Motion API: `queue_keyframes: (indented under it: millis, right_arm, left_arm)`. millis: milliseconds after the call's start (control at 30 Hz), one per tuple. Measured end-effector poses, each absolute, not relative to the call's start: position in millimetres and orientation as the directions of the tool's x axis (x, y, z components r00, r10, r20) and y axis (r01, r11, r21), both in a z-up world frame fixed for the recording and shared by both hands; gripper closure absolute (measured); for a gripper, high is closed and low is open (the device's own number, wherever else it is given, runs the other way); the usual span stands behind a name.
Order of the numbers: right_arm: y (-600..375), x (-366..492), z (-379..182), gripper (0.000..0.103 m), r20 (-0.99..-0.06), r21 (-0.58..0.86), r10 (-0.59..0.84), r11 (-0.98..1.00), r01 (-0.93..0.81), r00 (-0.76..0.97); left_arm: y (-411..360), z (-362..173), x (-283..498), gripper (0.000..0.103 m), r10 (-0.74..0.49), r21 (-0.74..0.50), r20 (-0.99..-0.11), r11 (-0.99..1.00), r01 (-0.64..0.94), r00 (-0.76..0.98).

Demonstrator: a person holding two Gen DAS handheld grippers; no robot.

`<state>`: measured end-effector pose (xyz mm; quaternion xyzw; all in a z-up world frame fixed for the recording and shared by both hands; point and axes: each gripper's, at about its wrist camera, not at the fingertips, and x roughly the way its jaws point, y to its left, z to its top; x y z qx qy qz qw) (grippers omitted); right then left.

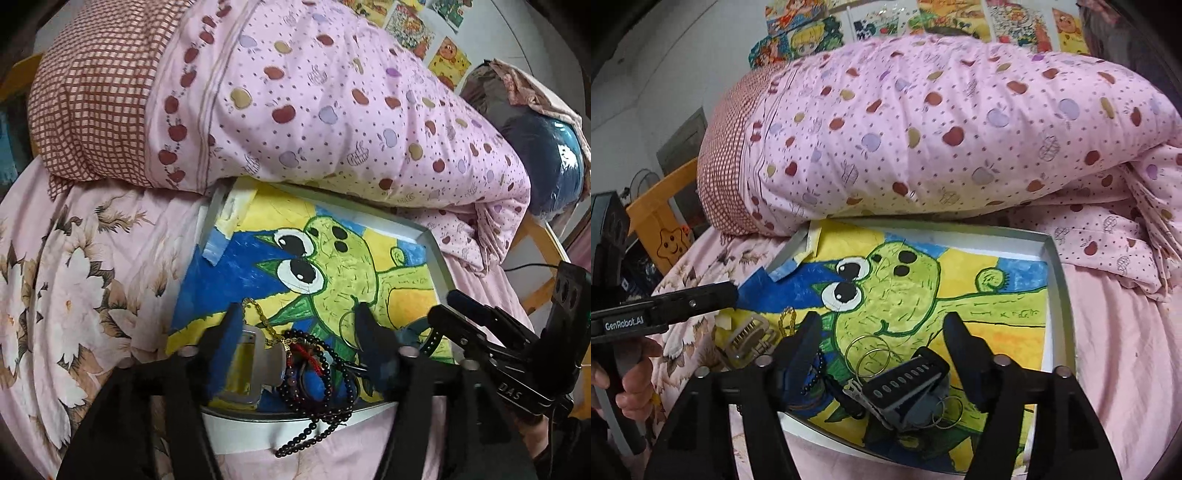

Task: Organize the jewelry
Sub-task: 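Withdraw both tools from the tray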

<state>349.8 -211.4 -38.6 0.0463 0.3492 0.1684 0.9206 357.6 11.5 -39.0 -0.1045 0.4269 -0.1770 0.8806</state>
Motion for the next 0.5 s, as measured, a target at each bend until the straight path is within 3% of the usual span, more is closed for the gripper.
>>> queue_keyframes:
  millis: [133,267,333,500]
  right_arm:
    - [-221.6,335.5,-25.8,0.016,-0.576,0.204,0.32,0.947,-0.247,0.752]
    - [-231.0,318.9,-10.7,0.009,-0.532,0.212,0.31,0.95,-0.23,0.788]
    - [-233.8,310.8,-3.6,0.003,-0.518,0.204,0.299,0.953,-0.223,0.802]
    - [-240.3,286.8,13.8,0.0,-0.478,0.203,0.287,0.956,-0.213,0.83]
  left_arm:
    - [14.4,-31.9,346.6,0.028,-0.358,-0.302,-0.695,0.932,0.198,0.623]
    - [18.2,-19.1,327.3,0.008,-0.324,-0.271,-0.648,0.944,0.189,0.689]
    - [20.9,-11.4,315.8,0.005,-0.307,-0.26,-0.62,0.949,0.18,0.722]
    - [19.0,6.0,292.8,0.002,-0.271,-0.21,-0.578,0.961,0.181,0.77]
